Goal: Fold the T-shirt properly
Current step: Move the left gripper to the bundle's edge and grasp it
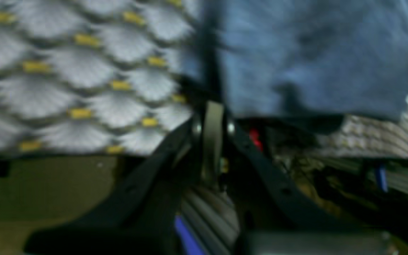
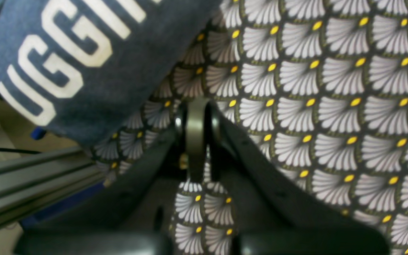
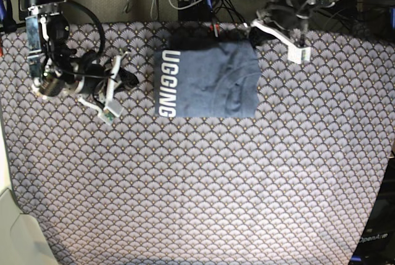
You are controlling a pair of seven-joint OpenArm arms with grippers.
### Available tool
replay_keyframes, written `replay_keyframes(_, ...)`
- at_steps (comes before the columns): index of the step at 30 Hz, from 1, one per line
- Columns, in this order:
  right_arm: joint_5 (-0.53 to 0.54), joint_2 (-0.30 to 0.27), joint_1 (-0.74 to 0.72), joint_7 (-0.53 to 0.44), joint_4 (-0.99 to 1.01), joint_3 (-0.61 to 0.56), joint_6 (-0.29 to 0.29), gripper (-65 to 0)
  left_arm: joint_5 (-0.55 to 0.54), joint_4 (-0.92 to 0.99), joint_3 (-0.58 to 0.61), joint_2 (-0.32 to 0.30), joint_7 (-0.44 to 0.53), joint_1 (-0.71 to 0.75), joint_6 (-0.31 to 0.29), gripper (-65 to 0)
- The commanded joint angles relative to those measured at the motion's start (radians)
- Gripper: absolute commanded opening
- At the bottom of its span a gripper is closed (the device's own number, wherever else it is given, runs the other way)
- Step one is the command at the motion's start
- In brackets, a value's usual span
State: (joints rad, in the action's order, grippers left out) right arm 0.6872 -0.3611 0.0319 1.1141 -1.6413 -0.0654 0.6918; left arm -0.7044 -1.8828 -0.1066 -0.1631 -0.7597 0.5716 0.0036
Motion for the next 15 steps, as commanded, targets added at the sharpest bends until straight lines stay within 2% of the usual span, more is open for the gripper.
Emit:
replay_keyframes(1, 0.013, -0.014, -0.01, -0.018, -0.017, 0.008, 0.006, -65.0, -0.008, -0.014, 0.011, -0.003, 0.012, -0.009, -0.006, -64.5)
replay_keyframes(7, 0.013, -0.026, 0.004, -0.016, -0.02, 0.008, 0.006, -65.0, -0.008, 0.033, 0.06, -0.003, 0.015, -0.055, -0.004, -64.5)
replay_keyframes(15, 0.012, -0.026, 0.004, -0.01, -0.017, 0.008, 0.006, -65.0, -0.008, 0.128, 0.052, 0.024, 0.016, -0.084, -0.004, -64.5)
